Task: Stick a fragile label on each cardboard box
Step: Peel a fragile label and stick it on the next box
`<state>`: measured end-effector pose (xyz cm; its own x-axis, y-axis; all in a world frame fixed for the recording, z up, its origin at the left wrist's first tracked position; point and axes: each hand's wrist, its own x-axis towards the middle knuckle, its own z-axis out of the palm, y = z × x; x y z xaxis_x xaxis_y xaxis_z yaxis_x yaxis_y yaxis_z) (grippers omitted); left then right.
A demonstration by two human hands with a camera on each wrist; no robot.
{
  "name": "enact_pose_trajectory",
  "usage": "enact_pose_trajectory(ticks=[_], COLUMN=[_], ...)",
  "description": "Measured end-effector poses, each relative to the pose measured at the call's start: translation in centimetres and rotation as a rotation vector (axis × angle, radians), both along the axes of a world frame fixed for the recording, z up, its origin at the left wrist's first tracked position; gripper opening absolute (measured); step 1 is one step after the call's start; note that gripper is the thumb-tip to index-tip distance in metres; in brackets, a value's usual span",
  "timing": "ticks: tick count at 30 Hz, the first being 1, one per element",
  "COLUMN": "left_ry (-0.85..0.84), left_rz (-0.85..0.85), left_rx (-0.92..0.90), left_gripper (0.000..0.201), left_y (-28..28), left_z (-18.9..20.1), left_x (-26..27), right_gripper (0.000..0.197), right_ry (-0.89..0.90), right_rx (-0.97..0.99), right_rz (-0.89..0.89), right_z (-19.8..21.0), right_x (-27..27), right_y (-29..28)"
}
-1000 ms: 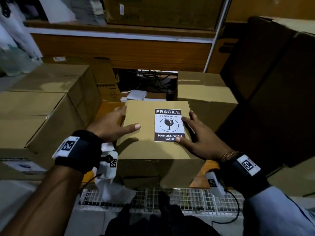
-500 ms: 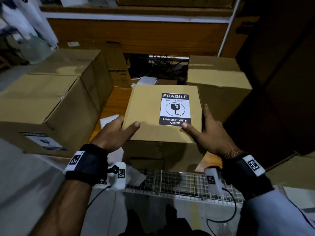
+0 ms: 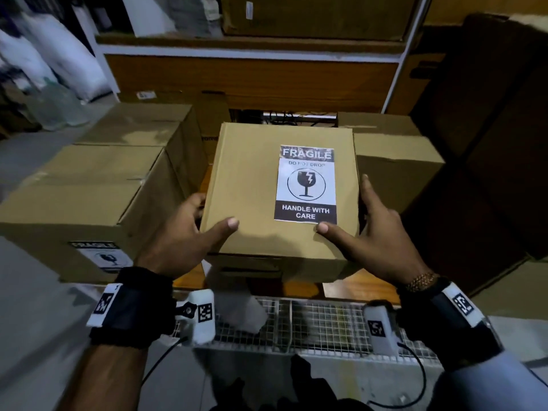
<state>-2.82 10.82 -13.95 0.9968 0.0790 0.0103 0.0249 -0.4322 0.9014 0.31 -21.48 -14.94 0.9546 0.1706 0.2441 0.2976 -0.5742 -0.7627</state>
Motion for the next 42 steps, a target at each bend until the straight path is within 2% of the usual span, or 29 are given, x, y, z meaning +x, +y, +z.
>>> enact_pose_trajectory(ticks=[3,5,10,13,18,25,30,33,36,39,42], left_ry=[-0.075,-0.106,-0.185,-0.224,-0.172,-0.074,-0.009,-0.011,-0.040,0.092,0.288], left_rz=[0.023,0.038,0.116,0.183,0.303,0.422,0.435,0.406,0.379,0.294,0.204], left_rx=[-0.011,-0.022,0.073,0.125,0.311,0.283,0.284,0.305,0.388,0.469,0.667], left_gripper=[0.053,0.061,0.079,0.085,0.100,0.090,0.091,0.083,0.077,0.075,0.040], left_y=[1.9,3.2,4.9,5.0,5.1,5.2,5.2,5.1,5.6,5.8,6.0], left_z=[0.9,1.1,0.8,0.4,-1.8,-7.9,-11.8,-14.8,-18.2,-19.2,-19.8], left_x=[-0.1,0.3,2.5,4.8,10.0,17.3,21.3,22.7,24.1,24.0,22.7], right_gripper=[0.116,0.121,0.154,0.156,0.151,0.116,0.115,0.115,0.102,0.085,0.084], right_ry=[-0.034,-0.061,-0.079,-0.112,-0.159,-0.187,-0.172,-0.161,-0.127,-0.034,0.018], right_rx=[0.011,0.000,-0.063,-0.036,0.002,-0.014,-0.047,-0.104,-0.080,-0.056,-0.028], right_rz=[0.019,0.025,-0.066,-0.113,-0.167,-0.161,-0.144,-0.181,-0.180,-0.161,-0.161], right_z=[1.0,1.3,1.2,0.3,-2.9,-7.3,-10.9,-13.3,-15.2,-16.5,-16.9], right_x=[0.0,0.6,3.7,6.2,10.8,16.0,19.7,21.6,22.6,22.5,22.5], right_y=[2.1,3.5,6.8,8.8,10.9,12.8,13.0,12.7,12.1,11.6,11.6])
